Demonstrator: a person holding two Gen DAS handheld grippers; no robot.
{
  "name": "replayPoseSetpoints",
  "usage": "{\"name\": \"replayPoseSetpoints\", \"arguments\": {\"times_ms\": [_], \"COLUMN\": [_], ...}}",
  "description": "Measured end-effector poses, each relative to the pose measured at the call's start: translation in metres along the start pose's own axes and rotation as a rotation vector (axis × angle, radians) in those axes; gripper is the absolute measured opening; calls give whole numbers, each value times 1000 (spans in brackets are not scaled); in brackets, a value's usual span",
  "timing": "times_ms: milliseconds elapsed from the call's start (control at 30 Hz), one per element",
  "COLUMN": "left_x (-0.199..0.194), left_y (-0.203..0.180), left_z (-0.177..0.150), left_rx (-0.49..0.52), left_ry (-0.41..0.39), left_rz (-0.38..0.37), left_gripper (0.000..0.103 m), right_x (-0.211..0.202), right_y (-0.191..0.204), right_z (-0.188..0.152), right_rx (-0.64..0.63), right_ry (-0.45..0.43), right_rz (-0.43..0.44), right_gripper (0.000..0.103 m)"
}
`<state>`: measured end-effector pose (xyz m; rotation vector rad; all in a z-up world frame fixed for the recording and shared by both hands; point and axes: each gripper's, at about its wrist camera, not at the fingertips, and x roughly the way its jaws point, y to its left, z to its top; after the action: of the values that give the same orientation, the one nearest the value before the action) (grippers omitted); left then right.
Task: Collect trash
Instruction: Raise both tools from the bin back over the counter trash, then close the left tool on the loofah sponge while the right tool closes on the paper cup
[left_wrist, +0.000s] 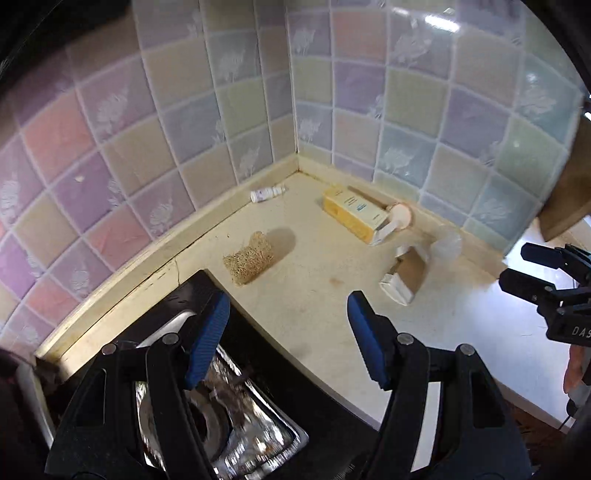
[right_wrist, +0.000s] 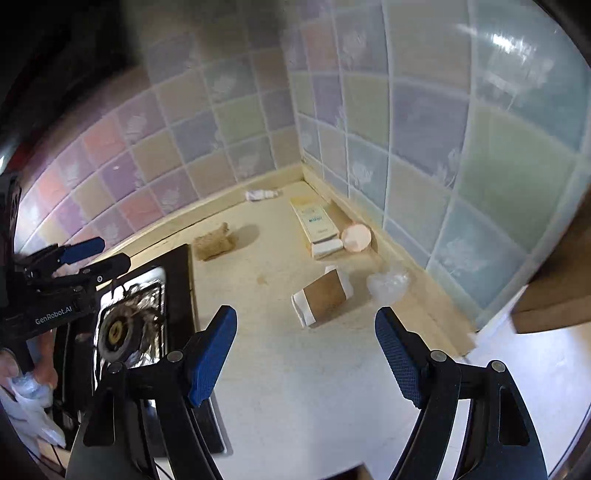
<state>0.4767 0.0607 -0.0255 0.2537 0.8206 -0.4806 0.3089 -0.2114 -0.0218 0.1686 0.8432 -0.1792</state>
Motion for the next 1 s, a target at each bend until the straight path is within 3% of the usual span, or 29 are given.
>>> {"name": "replayPoseSetpoints", "arguments": {"times_ms": [200,400,667,900,1000], "left_x": [109,179,234,264,268], "left_y": [31,47,58,61,59], "left_z": [21,31,31,30,33], "left_rx": [14,18,15,-15,-13], "left_ry": [108,149,202,302,301], "left_rz": [-26,-21,-17,-39,-26], "left_gripper": [64,64,64,64,64], "right_x": [96,171,225,254,259], "right_y": [-15,-23,-24,-27,-22], "right_z": [14,20,20,6,6], "right_rx": [190,311,401,451,436], "right_ry": [99,159,205,248,231], "right_rz": [-3,-49,-94,-80,-82], "right_gripper": [79,78,75,61,54]}}
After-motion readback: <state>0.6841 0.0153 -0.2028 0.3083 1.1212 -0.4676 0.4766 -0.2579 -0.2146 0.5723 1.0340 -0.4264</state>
